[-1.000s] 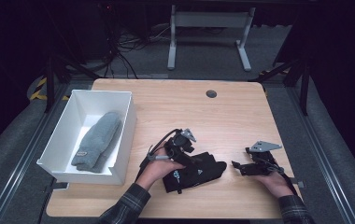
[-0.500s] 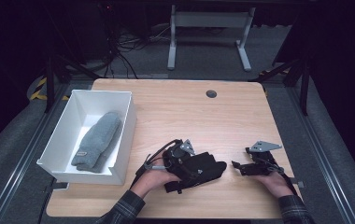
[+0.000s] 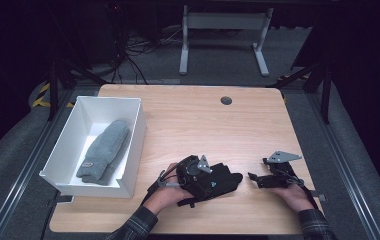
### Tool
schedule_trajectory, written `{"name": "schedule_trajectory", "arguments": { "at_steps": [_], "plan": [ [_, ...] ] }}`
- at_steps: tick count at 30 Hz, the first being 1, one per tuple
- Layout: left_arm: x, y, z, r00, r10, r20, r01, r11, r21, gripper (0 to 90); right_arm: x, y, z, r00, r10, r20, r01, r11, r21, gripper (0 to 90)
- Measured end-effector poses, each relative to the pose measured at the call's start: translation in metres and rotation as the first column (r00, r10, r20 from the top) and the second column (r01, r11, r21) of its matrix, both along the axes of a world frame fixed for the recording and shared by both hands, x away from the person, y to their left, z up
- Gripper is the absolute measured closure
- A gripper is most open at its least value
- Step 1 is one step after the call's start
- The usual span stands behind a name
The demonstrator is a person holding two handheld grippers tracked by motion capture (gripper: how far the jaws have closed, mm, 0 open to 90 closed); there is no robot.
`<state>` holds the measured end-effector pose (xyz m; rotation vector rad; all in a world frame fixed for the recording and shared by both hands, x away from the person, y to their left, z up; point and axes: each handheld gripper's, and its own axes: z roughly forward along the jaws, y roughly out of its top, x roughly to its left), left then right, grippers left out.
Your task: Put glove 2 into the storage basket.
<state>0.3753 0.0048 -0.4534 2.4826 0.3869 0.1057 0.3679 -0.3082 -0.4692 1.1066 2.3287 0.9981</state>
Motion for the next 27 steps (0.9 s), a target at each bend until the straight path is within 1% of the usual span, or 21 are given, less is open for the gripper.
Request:
{"name": "schedule_trajectory", "arguments": {
  "at_steps": [3,5,8,11,12,14,15,16,17,18,20,22,23,24,25,26,27],
  "plan": [
    [0.0009,0.0001,-0.0017,0.9998,0.017,-0.006,-0.017,0.9998,0.005,15.3,0.0,0.0,0.0,1.0,0.0,0.0,0.0,1.0,0.0,15.3],
    [0.003,0.0017,-0.004,0.9992,0.027,-0.029,-0.027,0.9996,-0.009,14.6,0.0,0.0,0.0,1.0,0.0,0.0,0.0,1.0,0.0,15.3],
    [0.0017,0.0014,-0.0029,0.9995,0.019,-0.025,-0.02,0.9998,-0.005,17.0,0.0,0.0,0.0,1.0,0.0,0.0,0.0,1.0,0.0,15.3],
    [0.0012,0.0021,-0.0031,0.9994,0.019,-0.03,-0.019,0.9998,-0.008,21.9,0.0,-0.0001,0.0,1.0,0.001,0.0,-0.001,1.0,0.0,15.3],
    [0.0018,0.0024,-0.0029,0.9996,0.012,-0.024,-0.012,0.9999,-0.011,21.9,0.0,0.0,0.0,1.0,0.0,0.0,0.0,1.0,0.0,15.3],
    [0.001,0.0032,-0.0014,0.9996,0.002,-0.029,-0.002,1.0,-0.008,28.5,0.0,-0.0001,0.0,1.0,0.001,0.0,-0.001,1.0,0.0,15.3],
    [-0.0007,0.0033,0.0007,0.9994,-0.004,-0.033,0.004,1.0,0.001,36.7,0.0,0.0,0.0,1.0,0.0,0.0,0.0,1.0,0.0,15.3],
    [-0.0007,0.0033,0.0007,0.9994,-0.004,-0.033,0.004,1.0,0.001,41.7,0.0,0.0,0.0,1.0,0.0,0.0,0.0,1.0,0.0,15.3],
    [-0.0017,0.0033,0.0016,0.9993,-0.015,-0.035,0.015,0.9999,0.001,41.7,0.0,-0.0001,0.0,1.0,0.001,0.0,-0.001,1.0,-0.001,15.3],
    [-0.0019,0.0033,0.0021,0.9991,-0.023,-0.036,0.023,0.9997,0.001,51.1,0.0,0.0,0.0,1.0,0.0,0.0,0.0,1.0,0.0,15.3],
    [-0.0026,0.0035,0.0025,0.9983,-0.039,-0.044,0.039,0.9992,-0.007,58.1,0.0,0.0,0.0,1.0,0.0,0.0,0.0,1.0,0.0,15.3],
    [-0.0029,0.003,0.0033,0.9977,-0.037,-0.057,0.037,0.9993,-0.005,61.9,0.0,-0.0001,-0.0001,1.0,0.0,0.0,0.0,1.0,-0.001,15.3],
    [-0.0029,0.003,0.0033,0.9977,-0.037,-0.057,0.037,0.9993,-0.005,63.1,0.0,-0.0001,-0.0001,1.0,0.0,0.0,0.0,1.0,-0.001,15.3],
    [-0.003,0.0026,0.0042,0.9972,-0.032,-0.067,0.033,0.9995,0.0,64.5,0.0001,0.0,0.0,1.0,-0.002,0.0,0.002,1.0,0.0,15.3],
    [-0.003,0.0026,0.0042,0.9972,-0.032,-0.067,0.033,0.9995,0.0,65.3,0.0001,0.0,0.0,1.0,-0.002,0.0,0.002,1.0,0.0,15.3],
    [-0.0025,0.003,0.0047,0.9961,-0.025,-0.085,0.025,0.9997,-0.004,66.0,0.0001,0.0,0.0,1.0,-0.002,0.0,0.002,1.0,0.0,15.3],
    [-0.0025,0.003,0.0047,0.9961,-0.025,-0.085,0.025,0.9997,-0.004,66.4,0.0001,0.0,0.0,1.0,-0.002,0.0,0.002,1.0,0.0,15.3]
  ]
}}
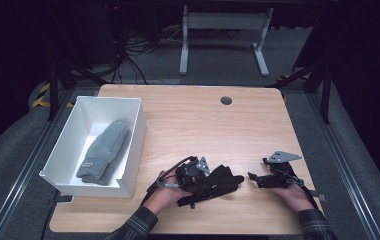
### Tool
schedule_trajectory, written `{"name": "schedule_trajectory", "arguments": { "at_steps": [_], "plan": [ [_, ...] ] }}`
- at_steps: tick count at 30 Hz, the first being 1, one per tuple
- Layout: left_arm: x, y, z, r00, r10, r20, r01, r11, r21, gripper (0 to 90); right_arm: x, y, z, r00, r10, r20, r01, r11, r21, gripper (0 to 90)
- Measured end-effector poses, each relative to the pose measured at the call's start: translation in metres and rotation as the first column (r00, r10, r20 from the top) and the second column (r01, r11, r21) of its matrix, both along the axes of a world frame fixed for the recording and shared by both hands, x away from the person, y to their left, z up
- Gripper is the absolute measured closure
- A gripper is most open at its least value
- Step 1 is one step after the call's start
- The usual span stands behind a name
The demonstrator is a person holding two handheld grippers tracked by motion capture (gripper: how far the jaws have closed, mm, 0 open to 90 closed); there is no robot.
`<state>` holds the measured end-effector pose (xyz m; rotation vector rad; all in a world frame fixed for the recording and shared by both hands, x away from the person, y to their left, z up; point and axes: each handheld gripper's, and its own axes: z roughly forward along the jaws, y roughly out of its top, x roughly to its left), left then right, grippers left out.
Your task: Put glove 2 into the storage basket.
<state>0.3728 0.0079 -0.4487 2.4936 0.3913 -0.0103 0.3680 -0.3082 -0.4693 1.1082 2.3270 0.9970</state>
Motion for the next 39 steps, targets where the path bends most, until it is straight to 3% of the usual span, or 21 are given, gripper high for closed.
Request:
{"name": "schedule_trajectory", "arguments": {
  "at_steps": [2,7,9,13,17,26,32,39],
  "plan": [
    [0.002,0.001,0.0,0.9993,0.017,-0.033,-0.018,0.9996,-0.02,66.7,0.0,0.0,0.0,1.0,0.0,0.0,0.0,1.0,0.0,15.3],
    [0.004,0.005,0.008,0.9974,0.053,-0.049,-0.054,0.9981,-0.028,67.0,0.0,0.0,0.0,1.0,-0.003,-0.001,0.003,1.0,0.001,15.3],
    [0.006,0.012,0.016,0.9945,0.083,-0.064,-0.087,0.9946,-0.056,66.9,0.0,0.0,0.0,1.0,-0.003,0.0,0.003,1.0,0.001,15.3],
    [0.008,0.017,0.027,0.9917,0.106,-0.073,-0.111,0.9912,-0.072,66.8,0.0,0.0,0.0,1.0,-0.004,0.0,0.004,1.0,0.002,15.3],
    [0.01,0.025,0.044,0.9851,0.149,-0.086,-0.158,0.9822,-0.102,66.7,0.0,0.0,0.0,1.0,-0.005,0.0,0.005,1.0,0.002,15.3],
    [0.016,0.044,0.085,0.9758,0.2,-0.087,-0.211,0.9678,-0.137,66.4,0.0,0.0,0.0,1.0,-0.006,0.0,0.006,1.0,0.001,15.3],
    [0.02,0.056,0.111,0.9747,0.211,-0.075,-0.22,0.9654,-0.141,66.4,0.0,0.0,0.0,1.0,-0.007,0.0,0.007,1.0,0.001,15.3],
    [0.023,0.072,0.134,0.9692,0.238,-0.064,-0.245,0.9574,-0.153,66.4,0.0,0.0,0.0,1.0,-0.007,0.0,0.007,1.0,0.001,15.3]
  ]
}}
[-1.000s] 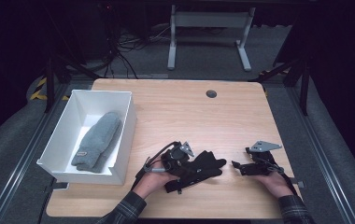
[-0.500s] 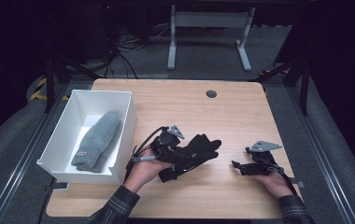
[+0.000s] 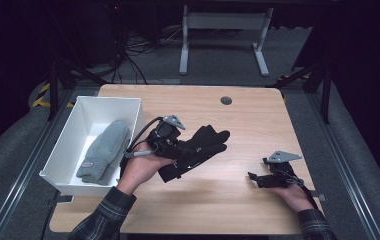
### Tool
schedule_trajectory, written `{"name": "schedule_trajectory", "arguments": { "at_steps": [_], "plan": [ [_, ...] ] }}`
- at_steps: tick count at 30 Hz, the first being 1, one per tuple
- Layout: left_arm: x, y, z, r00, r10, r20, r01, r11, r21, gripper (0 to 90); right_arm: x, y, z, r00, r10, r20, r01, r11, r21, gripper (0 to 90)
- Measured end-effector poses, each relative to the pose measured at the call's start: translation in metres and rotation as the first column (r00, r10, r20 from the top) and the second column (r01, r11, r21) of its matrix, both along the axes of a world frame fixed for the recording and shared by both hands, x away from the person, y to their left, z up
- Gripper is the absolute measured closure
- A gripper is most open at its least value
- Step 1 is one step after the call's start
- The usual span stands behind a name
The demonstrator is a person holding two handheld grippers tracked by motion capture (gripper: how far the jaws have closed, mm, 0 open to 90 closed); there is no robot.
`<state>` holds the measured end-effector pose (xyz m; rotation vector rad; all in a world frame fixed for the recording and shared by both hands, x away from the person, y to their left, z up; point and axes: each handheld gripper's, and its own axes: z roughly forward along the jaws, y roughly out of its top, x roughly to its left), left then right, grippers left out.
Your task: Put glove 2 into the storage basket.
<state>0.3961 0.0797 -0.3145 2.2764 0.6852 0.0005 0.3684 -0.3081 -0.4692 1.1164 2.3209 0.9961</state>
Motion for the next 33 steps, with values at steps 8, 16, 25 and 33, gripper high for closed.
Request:
{"name": "schedule_trajectory", "arguments": {
  "at_steps": [8,16,25,33],
  "plan": [
    [0.009,0.025,0.019,0.9991,0.042,-0.005,-0.042,0.999,-0.013,66.4,0.0,0.0,0.0,1.0,0.0,0.0,0.0,1.0,0.0,15.3],
    [0.014,0.059,0.033,0.9922,0.124,0.011,-0.124,0.9921,-0.017,66.4,0.0,0.0,0.0,1.0,0.0,0.0,0.0,1.0,0.0,15.3],
    [0.016,0.102,0.042,0.9748,0.221,0.028,-0.221,0.975,-0.025,66.5,0.0,0.0,0.0,1.0,-0.002,0.0,0.002,1.0,0.0,15.3],
    [0.016,0.151,0.041,0.9364,0.35,0.03,-0.349,0.9368,-0.021,66.5,0.0,0.0,0.0,1.0,-0.003,0.0,0.003,1.0,0.0,15.3]
  ]
}}
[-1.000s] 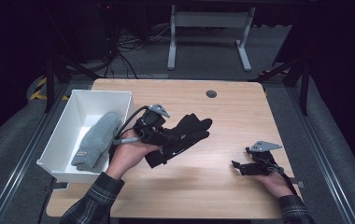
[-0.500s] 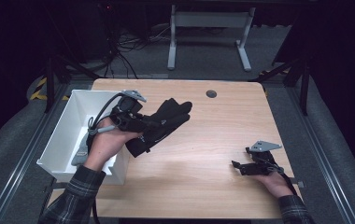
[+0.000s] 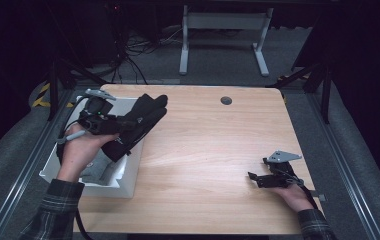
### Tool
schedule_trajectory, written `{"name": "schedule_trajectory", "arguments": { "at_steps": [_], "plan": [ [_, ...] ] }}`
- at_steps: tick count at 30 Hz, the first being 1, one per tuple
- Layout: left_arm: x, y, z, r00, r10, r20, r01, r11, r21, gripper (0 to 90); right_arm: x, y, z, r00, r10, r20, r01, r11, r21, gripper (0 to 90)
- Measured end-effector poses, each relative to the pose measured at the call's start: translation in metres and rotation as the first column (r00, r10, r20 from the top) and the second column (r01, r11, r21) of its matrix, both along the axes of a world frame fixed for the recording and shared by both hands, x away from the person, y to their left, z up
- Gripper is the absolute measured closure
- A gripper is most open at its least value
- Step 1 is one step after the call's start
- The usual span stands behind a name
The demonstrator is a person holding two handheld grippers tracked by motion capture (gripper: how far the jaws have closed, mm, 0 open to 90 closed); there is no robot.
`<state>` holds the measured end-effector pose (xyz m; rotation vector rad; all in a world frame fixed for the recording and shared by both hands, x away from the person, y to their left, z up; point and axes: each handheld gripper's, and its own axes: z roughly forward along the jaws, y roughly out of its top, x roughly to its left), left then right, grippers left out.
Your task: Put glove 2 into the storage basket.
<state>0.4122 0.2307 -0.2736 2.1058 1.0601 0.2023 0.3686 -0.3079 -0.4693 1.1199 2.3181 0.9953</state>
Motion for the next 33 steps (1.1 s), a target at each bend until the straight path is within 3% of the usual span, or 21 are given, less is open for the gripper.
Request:
{"name": "schedule_trajectory", "arguments": {
  "at_steps": [6,13,26,33],
  "plan": [
    [0.001,0.035,-0.008,0.994,0.109,-0.004,-0.109,0.994,-0.005,66.4,0.0,0.0,0.0,1.0,-0.001,0.0,0.001,1.0,0.0,15.3],
    [0.006,0.065,-0.033,0.9776,0.205,-0.047,-0.205,0.9788,0.008,66.4,0.0,0.0,0.0,1.0,-0.002,0.0,0.002,1.0,0.0,15.3],
    [0.024,0.07,-0.088,0.9534,0.263,-0.148,-0.261,0.9648,0.032,65.1,0.0,0.0,0.0,1.0,-0.003,-0.001,0.003,1.0,0.002,15.3],
    [0.029,0.065,-0.103,0.9477,0.27,-0.17,-0.262,0.9626,0.07,61.2,0.0,0.0,0.0,1.0,-0.002,0.0,0.002,1.0,0.001,15.2]
  ]
}}
